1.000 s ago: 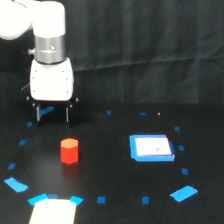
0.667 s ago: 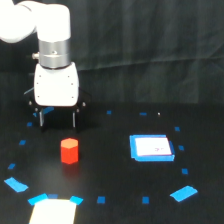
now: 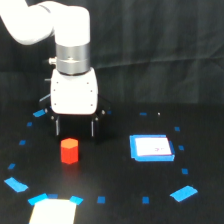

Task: Pick up the red object from the table

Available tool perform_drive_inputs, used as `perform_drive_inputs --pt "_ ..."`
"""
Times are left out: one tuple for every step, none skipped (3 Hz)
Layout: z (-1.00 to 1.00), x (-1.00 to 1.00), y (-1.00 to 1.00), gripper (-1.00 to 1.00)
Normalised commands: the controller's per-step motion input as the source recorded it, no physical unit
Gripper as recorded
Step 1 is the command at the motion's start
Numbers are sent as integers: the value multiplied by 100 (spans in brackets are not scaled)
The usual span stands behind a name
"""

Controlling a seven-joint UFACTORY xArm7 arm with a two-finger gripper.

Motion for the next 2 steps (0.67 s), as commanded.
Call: perform_drive_inputs --pt "-13 -3 -76 76" --pt "10 -12 -64 79"
